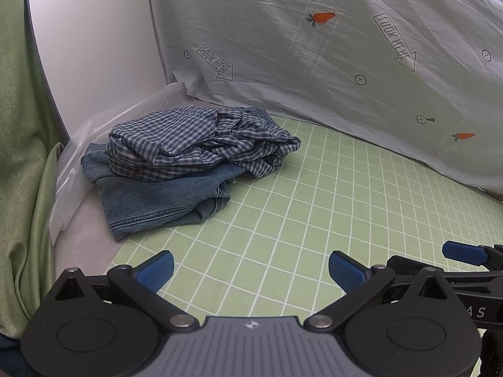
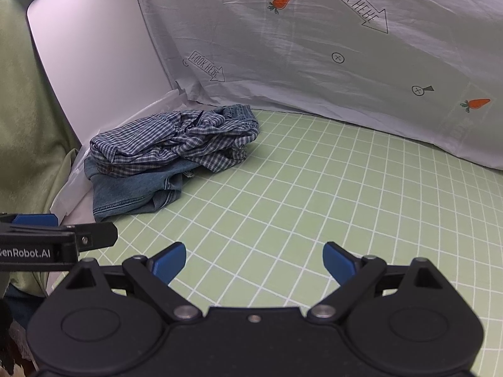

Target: Fold clothes

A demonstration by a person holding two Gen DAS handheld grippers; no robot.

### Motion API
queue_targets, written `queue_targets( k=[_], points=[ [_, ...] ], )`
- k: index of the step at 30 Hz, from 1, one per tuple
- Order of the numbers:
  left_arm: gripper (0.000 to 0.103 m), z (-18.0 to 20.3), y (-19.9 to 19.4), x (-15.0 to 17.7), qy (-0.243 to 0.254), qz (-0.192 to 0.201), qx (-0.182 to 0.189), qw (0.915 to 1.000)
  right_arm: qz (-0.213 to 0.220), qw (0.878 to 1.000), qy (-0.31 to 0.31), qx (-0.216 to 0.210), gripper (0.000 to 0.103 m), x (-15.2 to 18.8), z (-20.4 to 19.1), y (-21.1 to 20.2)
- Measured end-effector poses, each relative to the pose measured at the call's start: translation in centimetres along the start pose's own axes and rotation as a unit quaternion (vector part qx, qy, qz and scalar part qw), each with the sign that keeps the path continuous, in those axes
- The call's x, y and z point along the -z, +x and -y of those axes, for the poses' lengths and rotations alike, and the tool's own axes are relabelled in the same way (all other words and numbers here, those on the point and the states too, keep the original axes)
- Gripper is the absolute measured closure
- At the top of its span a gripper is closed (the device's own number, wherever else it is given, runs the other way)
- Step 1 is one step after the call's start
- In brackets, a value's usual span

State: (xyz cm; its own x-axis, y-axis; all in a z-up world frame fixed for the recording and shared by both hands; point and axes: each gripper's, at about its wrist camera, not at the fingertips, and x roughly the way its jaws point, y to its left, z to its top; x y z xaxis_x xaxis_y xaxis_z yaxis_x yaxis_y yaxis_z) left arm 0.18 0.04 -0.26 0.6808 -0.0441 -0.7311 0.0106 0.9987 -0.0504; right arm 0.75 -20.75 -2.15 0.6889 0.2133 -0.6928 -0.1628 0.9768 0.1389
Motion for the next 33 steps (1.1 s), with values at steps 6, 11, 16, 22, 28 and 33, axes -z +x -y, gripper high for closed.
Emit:
queue_targets(
  k=[6,11,16,22,28,33],
  points=[
    [0.0,0.16,0.16,-0.09,0.0,-0.001,-0.001,1.0,0.0,1.0,-0.001,-0.002,0.008,-0.02,0.09,0.01],
    [0.0,0.05,0.28,-0.18,-0.001,-0.004,-0.001,1.0,-0.001,1.0,0.0,-0.002,0.008,0.03,0.03,0.12],
    [0.0,0.01,0.26,-0.08,-0.002,-0.004,-0.002,1.0,-0.001,1.0,0.0,-0.002,0.008,0.08,0.06,0.18],
    [0.0,-0.23,0.25,-0.05,-0.004,-0.004,-0.003,1.0,-0.001,1.0,0.001,-0.003,0.008,0.12,0.05,0.12],
    [0.0,-0.25,0.24,0.01,-0.005,-0.005,-0.003,1.0,-0.002,1.0,0.001,-0.003,0.008,0.1,0.09,0.15],
    [0.0,-0.18,0.33,-0.09,-0.005,-0.006,-0.004,1.0,-0.002,1.0,0.001,-0.003,0.008,0.17,-0.07,0.17]
  ],
)
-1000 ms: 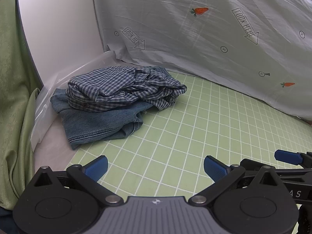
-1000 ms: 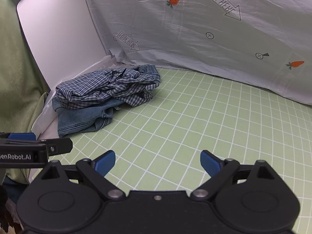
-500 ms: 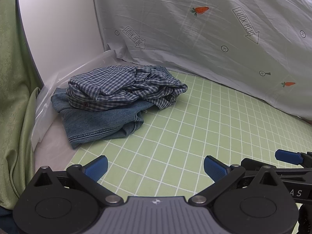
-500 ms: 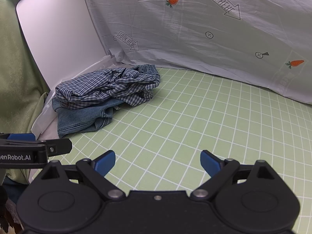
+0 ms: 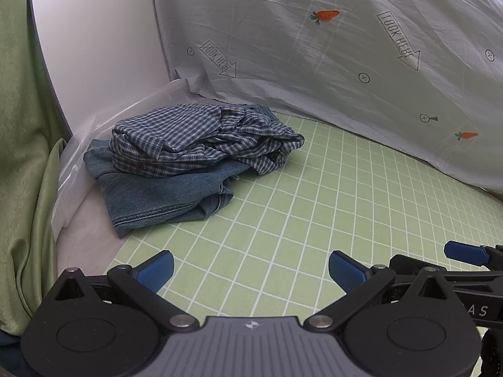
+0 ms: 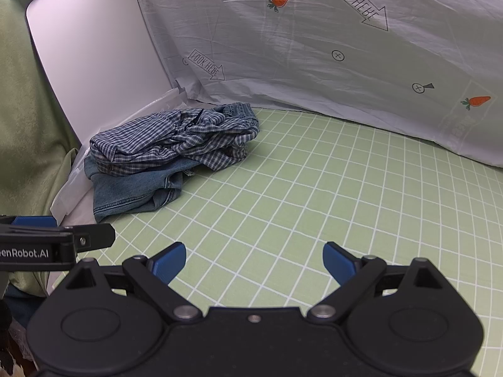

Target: Fold clothes

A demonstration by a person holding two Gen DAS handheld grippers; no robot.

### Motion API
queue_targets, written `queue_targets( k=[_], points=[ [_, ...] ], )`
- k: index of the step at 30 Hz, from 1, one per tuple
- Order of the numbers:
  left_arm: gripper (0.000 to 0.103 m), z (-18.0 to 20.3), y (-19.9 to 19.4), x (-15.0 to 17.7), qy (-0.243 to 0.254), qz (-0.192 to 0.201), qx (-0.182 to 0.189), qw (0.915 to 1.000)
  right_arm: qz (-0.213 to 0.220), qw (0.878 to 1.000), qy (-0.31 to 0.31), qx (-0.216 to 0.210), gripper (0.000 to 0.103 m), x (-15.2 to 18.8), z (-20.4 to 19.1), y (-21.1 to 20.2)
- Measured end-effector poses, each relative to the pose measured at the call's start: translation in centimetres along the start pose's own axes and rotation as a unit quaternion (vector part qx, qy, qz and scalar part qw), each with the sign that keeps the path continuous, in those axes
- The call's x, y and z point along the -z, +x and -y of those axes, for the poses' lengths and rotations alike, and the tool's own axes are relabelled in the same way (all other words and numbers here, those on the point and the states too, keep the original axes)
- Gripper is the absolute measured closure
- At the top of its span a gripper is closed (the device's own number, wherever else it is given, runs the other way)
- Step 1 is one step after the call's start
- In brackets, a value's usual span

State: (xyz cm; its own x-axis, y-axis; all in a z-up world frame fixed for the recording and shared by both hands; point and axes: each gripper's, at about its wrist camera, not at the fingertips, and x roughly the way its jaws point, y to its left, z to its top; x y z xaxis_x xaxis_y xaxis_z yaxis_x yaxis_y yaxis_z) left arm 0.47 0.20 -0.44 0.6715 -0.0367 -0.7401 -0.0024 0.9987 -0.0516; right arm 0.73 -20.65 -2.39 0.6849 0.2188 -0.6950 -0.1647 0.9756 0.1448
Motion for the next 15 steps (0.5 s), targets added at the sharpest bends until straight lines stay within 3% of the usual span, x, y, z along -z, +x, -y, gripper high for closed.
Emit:
queue_targets(
  k=[15],
  points=[
    [0.0,-0.7,1.2,-0.4,-0.005,-0.012,-0.01,0.9999,-0.01,1.0,0.004,0.002,0.008,-0.2,-0.1,1.2]
  ],
)
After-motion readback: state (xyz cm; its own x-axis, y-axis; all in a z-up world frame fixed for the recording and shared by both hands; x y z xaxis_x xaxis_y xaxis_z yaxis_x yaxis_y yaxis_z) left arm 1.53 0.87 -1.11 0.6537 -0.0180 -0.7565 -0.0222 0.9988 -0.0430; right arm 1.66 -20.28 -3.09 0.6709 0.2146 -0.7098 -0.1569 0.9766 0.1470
